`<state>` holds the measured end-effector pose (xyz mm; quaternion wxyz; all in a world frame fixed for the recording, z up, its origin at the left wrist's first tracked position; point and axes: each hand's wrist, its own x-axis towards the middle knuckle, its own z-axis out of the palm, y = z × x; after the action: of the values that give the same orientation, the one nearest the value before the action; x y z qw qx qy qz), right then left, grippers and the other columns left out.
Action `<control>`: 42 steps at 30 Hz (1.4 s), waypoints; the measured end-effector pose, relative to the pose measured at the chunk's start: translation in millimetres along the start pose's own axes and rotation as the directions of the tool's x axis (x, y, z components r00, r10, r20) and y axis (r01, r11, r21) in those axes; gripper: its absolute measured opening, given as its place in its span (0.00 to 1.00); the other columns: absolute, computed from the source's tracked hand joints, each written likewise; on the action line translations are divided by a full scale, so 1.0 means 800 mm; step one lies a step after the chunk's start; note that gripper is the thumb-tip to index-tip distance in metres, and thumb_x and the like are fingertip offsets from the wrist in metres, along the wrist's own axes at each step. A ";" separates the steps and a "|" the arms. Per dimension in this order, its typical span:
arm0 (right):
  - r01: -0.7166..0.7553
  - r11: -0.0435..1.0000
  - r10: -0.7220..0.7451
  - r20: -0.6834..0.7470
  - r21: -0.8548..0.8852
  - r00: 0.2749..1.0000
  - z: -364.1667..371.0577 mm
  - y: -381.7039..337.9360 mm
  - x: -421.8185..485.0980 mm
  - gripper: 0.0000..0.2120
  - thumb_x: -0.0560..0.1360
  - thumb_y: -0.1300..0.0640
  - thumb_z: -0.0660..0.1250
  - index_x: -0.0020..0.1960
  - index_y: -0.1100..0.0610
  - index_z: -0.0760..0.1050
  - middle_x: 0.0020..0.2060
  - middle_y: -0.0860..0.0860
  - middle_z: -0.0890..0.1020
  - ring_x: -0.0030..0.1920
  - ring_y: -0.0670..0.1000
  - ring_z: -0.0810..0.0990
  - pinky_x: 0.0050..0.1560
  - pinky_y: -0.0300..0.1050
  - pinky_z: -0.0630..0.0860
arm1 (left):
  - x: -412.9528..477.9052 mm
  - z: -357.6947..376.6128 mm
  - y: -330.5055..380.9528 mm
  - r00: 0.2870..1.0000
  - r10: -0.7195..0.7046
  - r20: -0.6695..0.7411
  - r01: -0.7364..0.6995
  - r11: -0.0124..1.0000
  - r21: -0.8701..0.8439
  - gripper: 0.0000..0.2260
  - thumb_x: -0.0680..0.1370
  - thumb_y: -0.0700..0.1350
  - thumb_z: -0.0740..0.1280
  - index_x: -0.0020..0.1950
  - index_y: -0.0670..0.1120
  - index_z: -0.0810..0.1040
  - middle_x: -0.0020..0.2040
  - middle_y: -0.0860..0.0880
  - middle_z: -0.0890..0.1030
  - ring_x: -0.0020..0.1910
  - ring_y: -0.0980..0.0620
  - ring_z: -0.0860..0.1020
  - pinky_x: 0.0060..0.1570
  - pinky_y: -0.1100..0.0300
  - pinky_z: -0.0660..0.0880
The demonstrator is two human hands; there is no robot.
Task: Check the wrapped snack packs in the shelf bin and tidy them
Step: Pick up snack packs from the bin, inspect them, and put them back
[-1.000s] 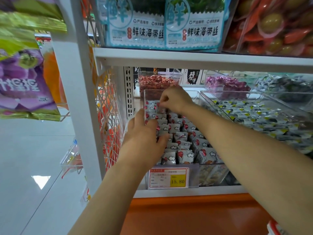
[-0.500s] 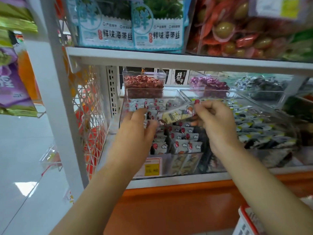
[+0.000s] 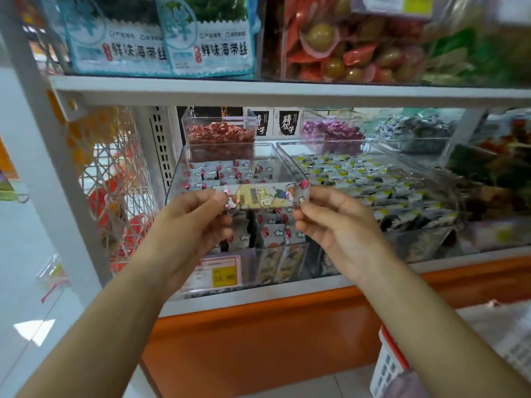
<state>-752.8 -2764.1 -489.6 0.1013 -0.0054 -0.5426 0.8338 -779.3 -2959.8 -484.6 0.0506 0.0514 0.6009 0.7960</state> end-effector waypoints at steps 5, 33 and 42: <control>-0.051 0.997 0.053 -0.035 0.055 0.998 0.003 0.002 0.002 0.10 0.73 0.72 0.63 0.52 0.63 0.76 0.28 0.52 0.82 0.30 0.48 0.81 0.32 0.38 0.78 | 0.005 -0.001 0.001 0.999 -0.021 0.028 0.027 0.975 -0.220 0.06 0.71 0.37 0.66 0.47 0.42 0.76 0.35 0.49 0.77 0.31 0.58 0.78 0.33 0.68 0.76; 0.216 0.898 -0.212 0.052 -0.384 0.976 0.004 0.012 0.001 0.08 0.74 0.60 0.68 0.51 0.53 0.80 0.47 0.54 0.83 0.45 0.51 0.84 0.44 0.46 0.82 | -0.003 0.003 0.000 0.980 0.192 0.044 -0.196 0.931 0.307 0.13 0.70 0.36 0.71 0.51 0.49 0.77 0.49 0.46 0.80 0.46 0.50 0.82 0.44 0.60 0.78; 0.354 0.690 -0.415 0.056 -0.631 0.908 0.004 0.009 0.002 0.07 0.73 0.55 0.69 0.41 0.58 0.80 0.35 0.53 0.81 0.39 0.50 0.80 0.43 0.47 0.77 | -0.012 0.010 0.004 0.963 0.186 0.194 -0.258 0.839 0.480 0.19 0.71 0.36 0.71 0.55 0.57 0.78 0.51 0.51 0.78 0.46 0.56 0.79 0.36 0.72 0.75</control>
<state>-756.2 -2769.2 -494.5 0.2905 0.0369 -0.7726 0.5634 -768.9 -2954.4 -479.6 -0.0154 0.1877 0.7715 0.6077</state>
